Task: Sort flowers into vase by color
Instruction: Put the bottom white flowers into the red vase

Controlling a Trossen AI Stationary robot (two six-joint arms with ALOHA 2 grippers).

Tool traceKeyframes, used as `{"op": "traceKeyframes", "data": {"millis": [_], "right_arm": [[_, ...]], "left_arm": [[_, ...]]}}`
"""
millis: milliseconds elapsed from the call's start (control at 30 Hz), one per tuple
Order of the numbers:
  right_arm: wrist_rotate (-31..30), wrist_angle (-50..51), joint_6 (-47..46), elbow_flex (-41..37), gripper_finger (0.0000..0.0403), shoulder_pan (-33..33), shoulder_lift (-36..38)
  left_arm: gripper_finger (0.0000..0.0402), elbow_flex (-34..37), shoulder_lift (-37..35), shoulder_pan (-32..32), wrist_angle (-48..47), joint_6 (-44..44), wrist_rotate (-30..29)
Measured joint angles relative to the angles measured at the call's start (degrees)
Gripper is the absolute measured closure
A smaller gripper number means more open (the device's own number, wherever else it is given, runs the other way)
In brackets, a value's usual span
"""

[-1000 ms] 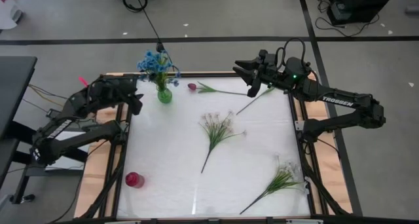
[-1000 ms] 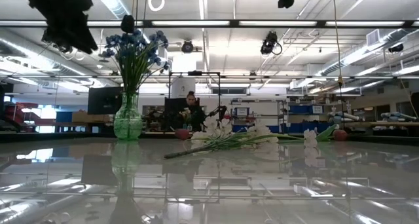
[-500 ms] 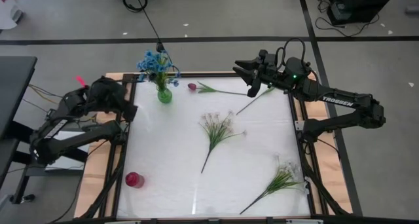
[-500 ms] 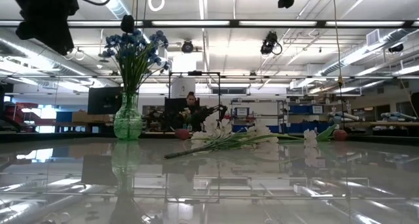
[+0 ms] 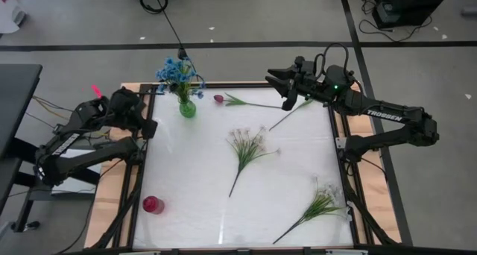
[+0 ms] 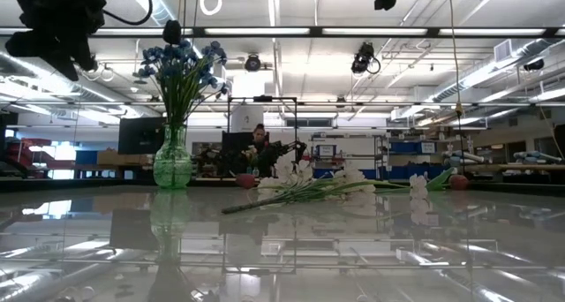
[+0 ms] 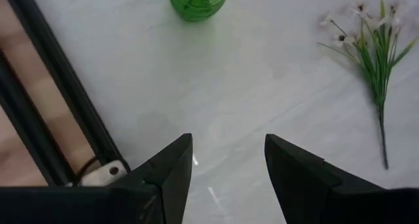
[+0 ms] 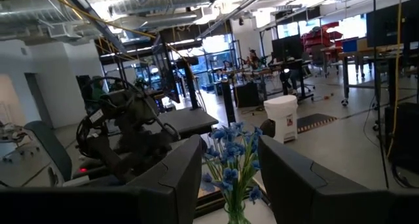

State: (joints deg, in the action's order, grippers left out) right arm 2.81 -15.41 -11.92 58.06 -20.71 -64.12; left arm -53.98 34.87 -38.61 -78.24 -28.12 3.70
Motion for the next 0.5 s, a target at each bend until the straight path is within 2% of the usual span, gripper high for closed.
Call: {"op": "traceKeyframes", "data": {"millis": [100, 233, 300, 433, 500], "right_arm": [[0.4, 0.02, -4.94, 0.02, 0.0243, 0.15, 0.0], [2.88, -0.16, -22.5, 0.02, 0.0243, 1.0, 0.0], [2.97, -0.82, -28.22, 0.02, 0.0243, 1.25, -0.02], [2.78, -4.65, -28.76, 0.02, 0.0243, 0.92, -0.15], [5.14, -6.33, -28.4, 0.07, 0.0243, 0.62, -0.22]], "left_arm": [[0.0205, 0.0, -0.03, 0.0, -0.44, -2.22, 0.0], [0.0205, 0.02, 0.02, 0.0, 0.47, -2.81, -0.02], [0.0205, 0.04, 0.0, 0.0, 3.0, -2.92, 0.15], [0.0205, 0.04, 0.13, 0.86, 10.82, -3.8, 2.36], [0.0205, 0.04, 0.73, 2.55, 15.54, -5.31, 3.27]]}}
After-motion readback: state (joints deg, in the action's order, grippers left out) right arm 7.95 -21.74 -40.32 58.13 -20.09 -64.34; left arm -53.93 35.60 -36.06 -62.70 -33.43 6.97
